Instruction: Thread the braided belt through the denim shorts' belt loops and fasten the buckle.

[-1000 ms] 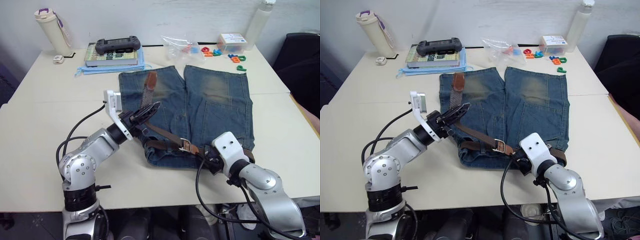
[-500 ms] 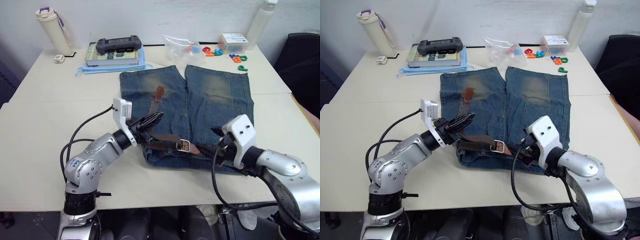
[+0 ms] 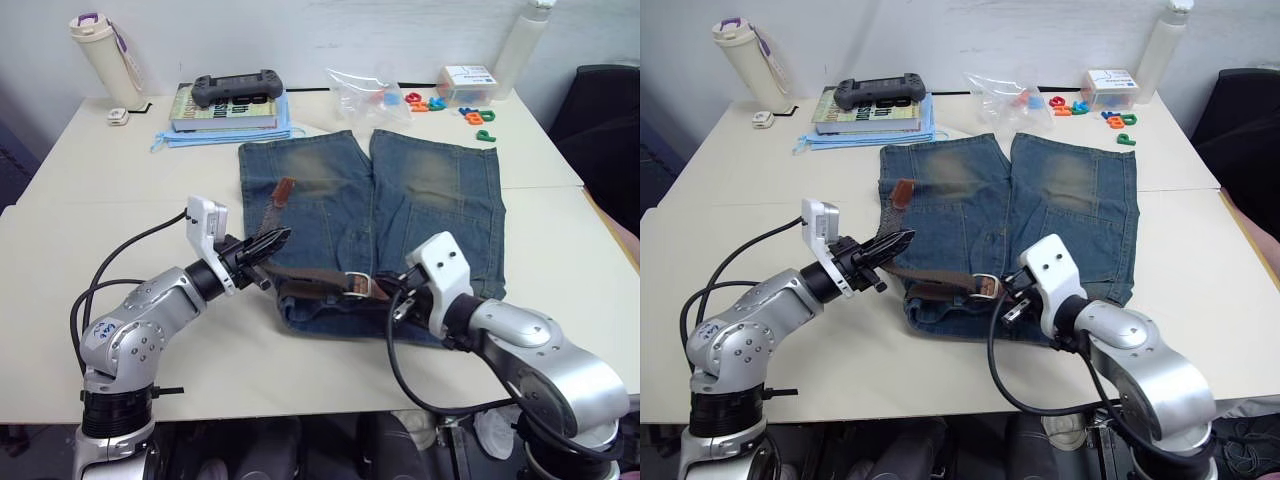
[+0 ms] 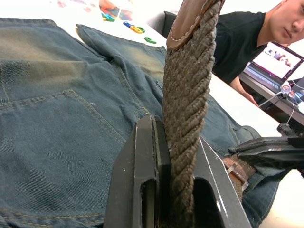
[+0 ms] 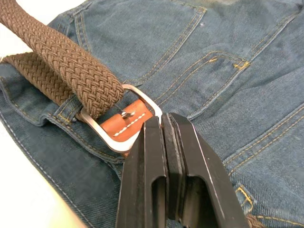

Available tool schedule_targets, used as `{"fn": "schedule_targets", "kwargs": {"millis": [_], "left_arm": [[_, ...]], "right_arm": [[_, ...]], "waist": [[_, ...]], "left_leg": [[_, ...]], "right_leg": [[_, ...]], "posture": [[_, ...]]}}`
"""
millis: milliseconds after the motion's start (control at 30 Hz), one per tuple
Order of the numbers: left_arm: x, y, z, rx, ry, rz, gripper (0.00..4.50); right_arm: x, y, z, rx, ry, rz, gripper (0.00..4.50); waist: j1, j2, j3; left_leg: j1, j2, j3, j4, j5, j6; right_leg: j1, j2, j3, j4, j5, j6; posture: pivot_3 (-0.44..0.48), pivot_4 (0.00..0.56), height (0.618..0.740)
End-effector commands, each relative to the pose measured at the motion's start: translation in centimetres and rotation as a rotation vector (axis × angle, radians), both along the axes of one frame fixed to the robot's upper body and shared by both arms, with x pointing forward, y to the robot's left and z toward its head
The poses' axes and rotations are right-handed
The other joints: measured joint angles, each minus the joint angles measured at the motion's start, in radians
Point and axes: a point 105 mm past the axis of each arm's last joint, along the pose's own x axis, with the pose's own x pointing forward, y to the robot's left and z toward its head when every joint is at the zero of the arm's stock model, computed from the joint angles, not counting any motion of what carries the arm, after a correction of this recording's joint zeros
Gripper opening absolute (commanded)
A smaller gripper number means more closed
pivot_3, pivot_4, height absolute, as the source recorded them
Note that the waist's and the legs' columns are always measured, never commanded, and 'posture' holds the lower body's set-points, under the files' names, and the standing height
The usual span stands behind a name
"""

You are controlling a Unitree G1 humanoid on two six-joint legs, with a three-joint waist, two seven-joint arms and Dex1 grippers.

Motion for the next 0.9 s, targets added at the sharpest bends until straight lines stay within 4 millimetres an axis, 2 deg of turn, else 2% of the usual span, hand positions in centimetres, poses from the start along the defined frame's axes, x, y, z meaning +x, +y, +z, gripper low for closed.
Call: {"fn": "schedule_targets", "kwargs": {"millis": [33,333,600,900], "left_arm": [[-1.0,-0.6,1.3,0.011,-0.057,-0.033,0.0],[-1.0,-1.5,1.6,0.013,-0.061,-0.059,0.0],[-1.1,-1.9,1.6,0.018,-0.067,-0.07,0.0],[-0.8,-2.6,2.3,0.011,-0.098,-0.085,0.0]], "right_arm": [[-0.8,0.5,0.5,-0.006,-0.047,0.002,0.08],[-0.5,1.6,-0.3,-0.016,-0.034,0.003,0.08],[0.0,2.9,-0.2,0.002,-0.047,0.023,0.08],[0.0,3.5,-1.7,-0.043,-0.002,0.04,0.08]], "waist": [[0.0,0.0,0.0],[-0.001,0.0,0.0],[-0.002,0.0,0.0],[-0.003,0.0,0.0]], "left_leg": [[0.0,0.0,0.0,0.0,0.0,0.0],[0.0,0.0,0.0,0.0,0.0,0.0],[0.0,0.0,0.0,-0.001,0.0,0.0],[-0.001,0.0,-0.001,-0.001,0.0,0.0]], "right_leg": [[0.0,0.0,0.0,0.0,0.0,0.0],[0.0,0.0,0.0,0.0,0.0,0.0],[0.0,0.0,0.0,-0.001,0.0,0.0],[-0.001,0.0,-0.001,-0.001,0.0,0.0]], "posture": [[0.0,0.15,0.659],[0.0,0.15,0.659],[0.0,0.15,0.659],[0.0,0.15,0.659]]}}
